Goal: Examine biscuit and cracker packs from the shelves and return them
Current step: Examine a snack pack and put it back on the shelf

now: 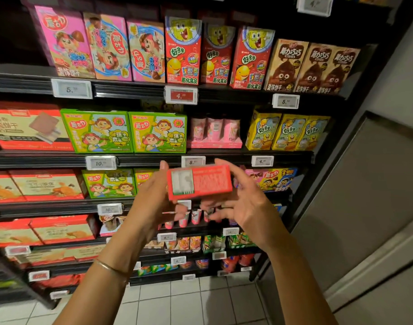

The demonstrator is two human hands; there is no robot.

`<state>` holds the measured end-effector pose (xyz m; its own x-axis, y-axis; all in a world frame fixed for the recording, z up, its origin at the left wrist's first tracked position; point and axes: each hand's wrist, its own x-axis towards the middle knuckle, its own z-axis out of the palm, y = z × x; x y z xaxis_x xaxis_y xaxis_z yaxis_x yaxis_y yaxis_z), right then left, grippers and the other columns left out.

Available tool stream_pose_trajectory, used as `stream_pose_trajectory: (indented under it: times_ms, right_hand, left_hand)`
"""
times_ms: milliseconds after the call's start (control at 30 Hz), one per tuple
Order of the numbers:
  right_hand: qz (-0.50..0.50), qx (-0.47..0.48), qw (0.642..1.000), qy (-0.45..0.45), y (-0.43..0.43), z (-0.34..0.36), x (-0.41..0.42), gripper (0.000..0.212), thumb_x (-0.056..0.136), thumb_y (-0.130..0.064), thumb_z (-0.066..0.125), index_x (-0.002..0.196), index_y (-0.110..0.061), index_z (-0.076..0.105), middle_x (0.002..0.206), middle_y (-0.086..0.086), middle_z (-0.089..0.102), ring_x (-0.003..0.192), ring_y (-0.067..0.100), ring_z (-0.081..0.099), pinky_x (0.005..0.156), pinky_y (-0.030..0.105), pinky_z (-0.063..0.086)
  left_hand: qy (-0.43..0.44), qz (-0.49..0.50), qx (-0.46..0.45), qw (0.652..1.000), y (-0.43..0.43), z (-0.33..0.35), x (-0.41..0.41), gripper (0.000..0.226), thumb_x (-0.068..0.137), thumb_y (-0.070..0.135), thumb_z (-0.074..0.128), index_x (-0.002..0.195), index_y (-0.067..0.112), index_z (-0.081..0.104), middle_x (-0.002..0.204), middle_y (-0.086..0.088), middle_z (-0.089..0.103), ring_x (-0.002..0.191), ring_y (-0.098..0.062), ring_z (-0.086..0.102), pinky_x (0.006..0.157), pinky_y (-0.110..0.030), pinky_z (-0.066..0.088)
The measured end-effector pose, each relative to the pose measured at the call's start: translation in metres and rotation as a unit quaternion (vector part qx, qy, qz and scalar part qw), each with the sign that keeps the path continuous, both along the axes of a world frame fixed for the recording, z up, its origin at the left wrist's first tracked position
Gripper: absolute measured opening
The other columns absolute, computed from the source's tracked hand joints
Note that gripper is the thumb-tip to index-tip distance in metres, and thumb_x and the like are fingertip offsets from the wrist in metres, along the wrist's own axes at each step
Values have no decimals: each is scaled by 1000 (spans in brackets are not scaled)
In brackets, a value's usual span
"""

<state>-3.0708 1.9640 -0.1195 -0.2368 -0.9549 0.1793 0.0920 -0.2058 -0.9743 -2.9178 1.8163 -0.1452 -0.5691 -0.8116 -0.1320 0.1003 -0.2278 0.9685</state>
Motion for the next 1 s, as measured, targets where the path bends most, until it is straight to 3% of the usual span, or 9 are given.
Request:
stream_pose_trajectory:
  times_ms: [100,200,267,400,500,633,733,867,1000]
  right_hand:
    - [-81,-25,989,125,1,-1,-5,48,94,-39,65,140,-37,51,89,11,79,85,32,76,75,36,60]
    - [-137,-49,978,152,-4,-5,-7,44,96,-27,68,139,-31,55,60,4,68,62,26,71,70,29,57]
    - [-153,-63,974,155,-6,-6,-7,40,98,-25,67,134,-37,57,56,0,64,57,20,66,68,27,56]
    - [-188,-55,968,158,-10,-7,-10,35,93,-29,66,127,-28,63,73,-5,69,71,15,65,70,27,53]
    - [-167,-34,978,124,-13,-2,-17,32,90,-26,65,122,-24,63,104,-4,75,101,16,72,77,30,60]
    - [-111,-38,992,56,-24,5,-22,44,89,-13,60,132,-21,56,128,3,70,125,27,65,102,54,56]
    - [-80,-78,993,38,-36,13,-24,72,86,-10,70,150,-23,39,144,2,61,137,26,56,113,59,44]
    - [-45,-129,991,3,-56,24,-34,99,78,-19,79,157,-32,21,147,-8,59,141,27,52,115,62,40]
    - [-178,-126,975,-41,-88,50,-53,71,85,-15,80,139,-26,36,139,7,62,123,24,67,96,49,59]
  left_hand:
    - [-43,1,8,999,4,-11,-4,42,107,44,45,82,29,76,72,-18,52,47,-24,56,63,-38,50]
    - [-40,-20,29,999,10,-11,-5,62,92,80,48,88,26,80,52,-6,37,43,-24,54,60,-33,50]
    - [-50,-27,5,998,10,-10,-5,73,85,83,47,93,18,79,52,-4,38,47,-25,56,62,-34,54]
    - [-34,-13,-63,997,5,-5,-8,58,88,69,58,80,12,64,60,1,54,64,-26,63,67,-28,57]
    - [32,3,-51,998,1,1,-13,52,79,57,72,116,21,73,87,2,79,81,-19,78,67,-26,58]
    - [139,51,-28,989,-11,12,-20,67,71,34,91,132,21,65,94,-11,72,94,-26,78,74,-32,63]
    - [194,98,-64,974,-17,21,-28,68,69,19,94,130,23,64,98,-9,61,90,-21,77,82,-41,63]
    - [243,156,-163,943,-27,33,-48,68,74,-3,88,124,29,56,128,-9,59,104,-21,76,87,-36,61]
    - [215,197,-244,925,-40,47,-78,66,76,-5,88,118,30,52,135,-11,57,102,-15,74,82,-23,58]
